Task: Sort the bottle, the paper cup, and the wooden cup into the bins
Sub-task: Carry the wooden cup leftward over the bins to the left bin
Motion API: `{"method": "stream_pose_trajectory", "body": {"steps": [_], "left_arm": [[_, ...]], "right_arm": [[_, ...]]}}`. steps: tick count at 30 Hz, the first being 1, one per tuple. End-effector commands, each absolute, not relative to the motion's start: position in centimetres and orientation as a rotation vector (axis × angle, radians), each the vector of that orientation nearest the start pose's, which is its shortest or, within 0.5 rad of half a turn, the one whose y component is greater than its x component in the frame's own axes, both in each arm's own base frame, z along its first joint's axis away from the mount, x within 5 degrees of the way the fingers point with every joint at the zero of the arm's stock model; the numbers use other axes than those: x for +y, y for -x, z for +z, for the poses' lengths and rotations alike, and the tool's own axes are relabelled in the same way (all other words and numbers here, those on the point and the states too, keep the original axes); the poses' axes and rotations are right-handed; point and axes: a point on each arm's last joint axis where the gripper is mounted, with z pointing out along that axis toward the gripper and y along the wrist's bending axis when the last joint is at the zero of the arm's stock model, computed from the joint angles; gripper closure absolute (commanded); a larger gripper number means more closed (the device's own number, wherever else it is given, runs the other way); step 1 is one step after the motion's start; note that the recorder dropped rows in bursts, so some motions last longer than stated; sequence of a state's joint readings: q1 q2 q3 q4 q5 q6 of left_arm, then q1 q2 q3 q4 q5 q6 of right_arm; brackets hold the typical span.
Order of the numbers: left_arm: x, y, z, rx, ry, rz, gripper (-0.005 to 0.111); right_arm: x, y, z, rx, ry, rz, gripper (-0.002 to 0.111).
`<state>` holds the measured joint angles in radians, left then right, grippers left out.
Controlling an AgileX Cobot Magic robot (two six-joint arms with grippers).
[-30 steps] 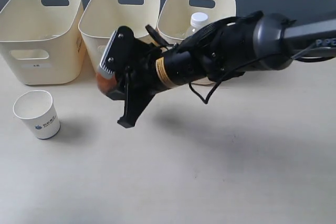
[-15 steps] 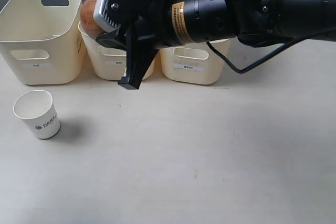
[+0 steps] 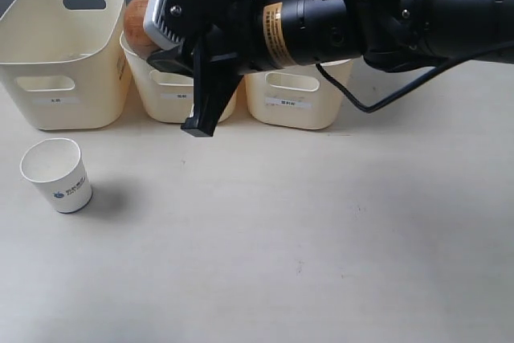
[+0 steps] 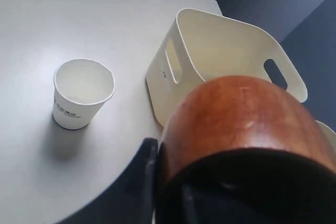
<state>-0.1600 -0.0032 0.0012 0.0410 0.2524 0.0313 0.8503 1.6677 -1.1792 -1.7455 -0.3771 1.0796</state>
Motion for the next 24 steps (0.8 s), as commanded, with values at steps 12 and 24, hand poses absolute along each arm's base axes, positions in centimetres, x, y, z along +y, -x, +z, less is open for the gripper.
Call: {"method": "stream_pose_trajectory", "body": {"steps": [12,24], "left_arm": [[-0.8,-5.5,19.2,1.712,-0.191,-0.058,0.107],[-0.8,-5.5,19.2,1.712,-0.191,-0.058,0.107]], "right_arm": [[30.8,-22.7,28.8,1.293,1.565,0.476,0.108],[32.1,-23.7,29.4,1.309,1.493,0.538,0.108]]}}
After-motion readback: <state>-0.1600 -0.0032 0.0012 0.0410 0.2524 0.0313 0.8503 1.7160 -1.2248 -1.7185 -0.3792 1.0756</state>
